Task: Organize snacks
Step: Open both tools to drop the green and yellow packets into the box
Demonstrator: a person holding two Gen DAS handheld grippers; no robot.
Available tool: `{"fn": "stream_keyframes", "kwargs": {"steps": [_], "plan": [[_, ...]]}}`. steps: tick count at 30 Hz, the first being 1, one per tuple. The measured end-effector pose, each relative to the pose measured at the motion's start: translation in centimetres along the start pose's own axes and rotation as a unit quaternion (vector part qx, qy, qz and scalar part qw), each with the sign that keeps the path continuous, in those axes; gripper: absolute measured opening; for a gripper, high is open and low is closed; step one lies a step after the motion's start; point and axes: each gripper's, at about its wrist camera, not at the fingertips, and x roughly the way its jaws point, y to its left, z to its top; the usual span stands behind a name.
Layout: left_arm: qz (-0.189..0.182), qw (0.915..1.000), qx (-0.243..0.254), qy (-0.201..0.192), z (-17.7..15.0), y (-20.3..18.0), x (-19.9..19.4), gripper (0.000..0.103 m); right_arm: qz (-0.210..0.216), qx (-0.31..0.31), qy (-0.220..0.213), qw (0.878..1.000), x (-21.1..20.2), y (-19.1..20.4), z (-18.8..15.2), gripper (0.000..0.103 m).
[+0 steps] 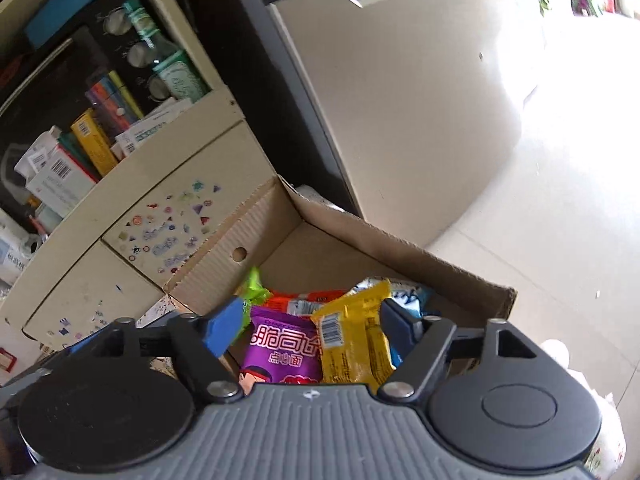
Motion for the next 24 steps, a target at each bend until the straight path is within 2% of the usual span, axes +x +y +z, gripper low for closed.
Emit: {"fn": "stream_keyframes", "kwargs": {"steps": [2, 3, 7, 11, 17, 21, 24], "plan": [[-0.028, 0.9994, -0.019, -0.001, -0.2, 1.1, -1.3, 0.102, -0.006, -0.019, -0.014, 1.000, -0.2, 0.6, -0.2, 0.084], [-0.030, 0.9992, -0.028, 0.000, -0.2, 1.6, -1.9, 0.102, -0.009, -0.029, -0.021, 0.999, -0.2, 0.9, -0.3, 0.086], [-0.010, 0.9993, -0.037, 0.004, -0.6, 3.3, -3.7, 0.102, -0.022, -0.072, -0.044, 0.996, -0.2, 2.6, -1.0, 0.090], [0.012, 0.9986, -0.047, 0.018, -0.7, 5.3, -4.8, 0.102, -0.013, -0.095, -0.054, 0.994, -0.1, 3.9, -1.7, 0.092], [0.043, 0.9964, -0.068, 0.026, -1.2, 9.0, -6.3, 0.102, 0.021, -0.156, -0.024, 0.987, 0.7, 6.3, -2.9, 0.092], [0.054, 0.9924, -0.100, 0.048, -1.8, 11.5, -6.2, 0.102, 0.053, -0.184, 0.001, 0.981, 1.2, 7.8, -4.0, 0.092], [0.073, 0.9909, -0.095, 0.062, -2.4, 12.7, -6.1, 0.102, 0.074, -0.204, 0.020, 0.976, 1.5, 8.8, -5.0, 0.092]]}}
